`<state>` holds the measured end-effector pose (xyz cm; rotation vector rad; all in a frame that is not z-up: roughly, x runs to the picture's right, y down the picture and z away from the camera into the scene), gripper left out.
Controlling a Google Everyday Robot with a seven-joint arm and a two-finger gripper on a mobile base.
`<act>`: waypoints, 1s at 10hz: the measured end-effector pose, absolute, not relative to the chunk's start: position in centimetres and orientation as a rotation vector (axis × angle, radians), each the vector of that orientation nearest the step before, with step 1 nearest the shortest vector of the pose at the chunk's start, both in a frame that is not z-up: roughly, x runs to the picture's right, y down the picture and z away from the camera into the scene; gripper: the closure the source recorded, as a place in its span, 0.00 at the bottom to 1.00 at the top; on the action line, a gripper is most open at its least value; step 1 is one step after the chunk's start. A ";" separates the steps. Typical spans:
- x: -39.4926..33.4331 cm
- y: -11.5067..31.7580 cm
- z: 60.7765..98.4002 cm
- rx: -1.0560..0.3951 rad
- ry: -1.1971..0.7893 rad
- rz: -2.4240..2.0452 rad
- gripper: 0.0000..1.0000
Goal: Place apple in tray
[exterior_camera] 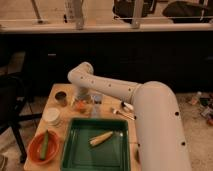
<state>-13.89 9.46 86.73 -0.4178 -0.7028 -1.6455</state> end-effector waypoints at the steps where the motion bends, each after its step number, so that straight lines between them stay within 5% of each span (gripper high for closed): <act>1: -14.6 9.7 87.3 -0.415 -0.721 -1.662 0.20; 8: -16.1 10.8 91.3 -0.439 -0.795 -1.706 0.21; 10: -15.9 11.0 92.2 -0.449 -0.809 -1.705 0.38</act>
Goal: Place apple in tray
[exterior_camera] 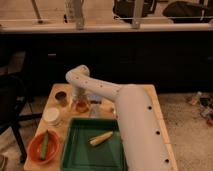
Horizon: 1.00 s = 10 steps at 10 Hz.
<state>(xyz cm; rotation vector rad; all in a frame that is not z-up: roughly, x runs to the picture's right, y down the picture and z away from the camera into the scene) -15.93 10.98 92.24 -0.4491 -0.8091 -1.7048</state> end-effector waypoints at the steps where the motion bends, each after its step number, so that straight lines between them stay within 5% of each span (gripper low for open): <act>1: -15.8 11.1 92.4 -0.454 -0.813 -1.703 0.47; 6: -14.8 8.8 90.2 -0.429 -0.756 -1.711 0.95; 10: -14.4 5.5 84.7 -0.381 -0.670 -1.754 1.00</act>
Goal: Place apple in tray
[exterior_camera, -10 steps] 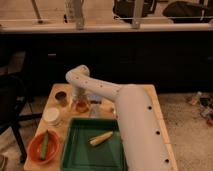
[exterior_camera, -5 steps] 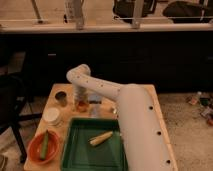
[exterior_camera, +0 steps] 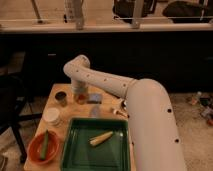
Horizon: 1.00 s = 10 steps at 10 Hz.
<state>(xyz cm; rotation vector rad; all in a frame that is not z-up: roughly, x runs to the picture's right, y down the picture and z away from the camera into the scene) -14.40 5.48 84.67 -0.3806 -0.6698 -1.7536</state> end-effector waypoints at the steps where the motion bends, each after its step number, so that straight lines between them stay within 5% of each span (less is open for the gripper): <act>1: -14.4 5.8 83.4 -0.382 -0.660 -1.766 1.00; 10: -11.4 11.0 72.4 -0.491 -0.631 -1.671 1.00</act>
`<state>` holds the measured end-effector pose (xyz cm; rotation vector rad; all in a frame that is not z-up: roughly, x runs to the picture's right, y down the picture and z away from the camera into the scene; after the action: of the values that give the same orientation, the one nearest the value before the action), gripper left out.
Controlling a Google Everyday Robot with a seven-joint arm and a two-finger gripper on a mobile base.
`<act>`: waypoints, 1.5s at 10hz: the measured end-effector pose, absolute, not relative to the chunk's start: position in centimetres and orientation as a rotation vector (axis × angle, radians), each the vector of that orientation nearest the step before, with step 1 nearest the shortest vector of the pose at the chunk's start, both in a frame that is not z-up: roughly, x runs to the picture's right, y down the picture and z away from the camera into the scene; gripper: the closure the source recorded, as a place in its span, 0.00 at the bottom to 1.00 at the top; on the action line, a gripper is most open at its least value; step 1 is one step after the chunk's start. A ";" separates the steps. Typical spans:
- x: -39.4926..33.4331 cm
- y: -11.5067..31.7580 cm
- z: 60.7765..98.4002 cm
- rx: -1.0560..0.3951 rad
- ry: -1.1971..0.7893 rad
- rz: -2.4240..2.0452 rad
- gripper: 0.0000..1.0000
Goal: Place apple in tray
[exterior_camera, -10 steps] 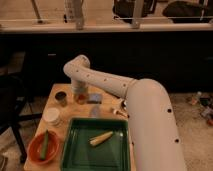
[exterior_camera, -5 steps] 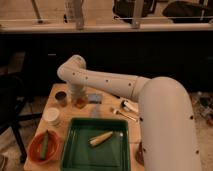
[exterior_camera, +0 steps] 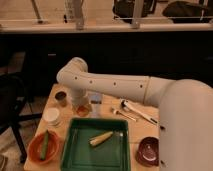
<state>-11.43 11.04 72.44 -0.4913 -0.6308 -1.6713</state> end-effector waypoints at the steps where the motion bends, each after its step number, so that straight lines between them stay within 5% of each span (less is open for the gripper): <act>1: -11.1 12.0 71.8 -0.498 -0.632 -1.645 1.00; 12: -9.1 20.7 76.5 -0.580 -0.754 -1.471 0.99; 15: -9.2 20.9 76.7 -0.582 -0.760 -1.467 0.92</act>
<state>-9.21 20.93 76.73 -0.5821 -0.7601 -1.4674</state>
